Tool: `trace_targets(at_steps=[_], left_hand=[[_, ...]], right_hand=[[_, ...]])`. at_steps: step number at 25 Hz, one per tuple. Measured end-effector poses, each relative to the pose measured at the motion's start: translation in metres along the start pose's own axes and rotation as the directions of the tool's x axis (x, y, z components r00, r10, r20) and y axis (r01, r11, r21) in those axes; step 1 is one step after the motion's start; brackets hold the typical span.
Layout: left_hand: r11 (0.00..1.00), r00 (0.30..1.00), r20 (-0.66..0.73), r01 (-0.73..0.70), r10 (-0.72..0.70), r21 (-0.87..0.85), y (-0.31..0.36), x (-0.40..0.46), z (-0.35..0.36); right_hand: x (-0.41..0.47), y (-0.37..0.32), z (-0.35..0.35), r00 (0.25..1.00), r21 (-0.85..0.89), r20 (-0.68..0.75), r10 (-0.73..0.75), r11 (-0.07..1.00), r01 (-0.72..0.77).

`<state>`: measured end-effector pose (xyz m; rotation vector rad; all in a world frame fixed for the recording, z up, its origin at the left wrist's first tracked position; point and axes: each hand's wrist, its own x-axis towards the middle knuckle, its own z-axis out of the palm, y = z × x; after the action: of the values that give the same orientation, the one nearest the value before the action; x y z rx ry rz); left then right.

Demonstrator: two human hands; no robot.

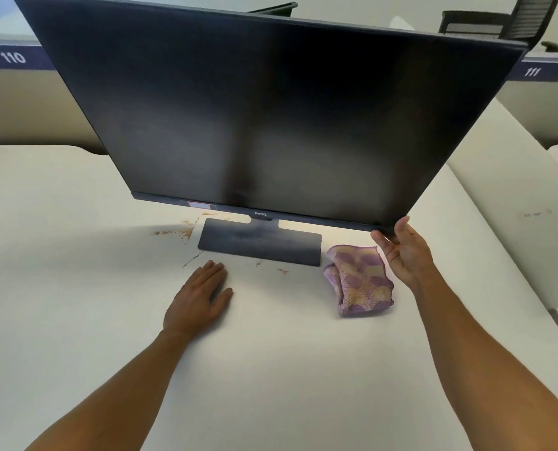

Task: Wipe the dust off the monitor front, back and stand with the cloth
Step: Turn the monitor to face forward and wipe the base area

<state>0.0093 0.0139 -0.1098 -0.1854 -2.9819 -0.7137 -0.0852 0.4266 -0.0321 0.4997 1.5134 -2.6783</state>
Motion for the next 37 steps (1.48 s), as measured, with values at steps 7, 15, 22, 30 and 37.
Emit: trace_targets(at_steps=[7,15,22,30,37], left_hand=[[0.997,0.997,0.033,0.076,-0.076,0.002,-0.006,0.001,0.004],[0.985,0.989,-0.037,0.139,-0.143,-0.098,0.0,0.002,-0.004],[0.589,0.76,-0.165,0.327,-0.629,-0.739,0.005,0.045,-0.053],[0.564,0.655,-0.245,0.331,-0.714,-0.757,-0.013,0.081,-0.085],[0.606,0.553,-0.341,0.411,-0.76,-0.681,-0.013,0.097,-0.084]], right_hand=[[0.033,-0.011,0.013,1.0,-0.08,-0.001,0.023,0.997,-0.023],[0.039,-0.011,0.017,1.0,-0.12,-0.023,0.015,0.993,-0.018],[0.022,0.02,0.034,0.99,-0.023,-0.139,-0.029,0.999,0.027],[0.027,0.026,0.049,0.971,-0.29,-0.186,-0.149,0.953,0.091],[0.041,0.031,0.047,0.967,-0.317,-0.164,-0.195,0.939,0.135]])
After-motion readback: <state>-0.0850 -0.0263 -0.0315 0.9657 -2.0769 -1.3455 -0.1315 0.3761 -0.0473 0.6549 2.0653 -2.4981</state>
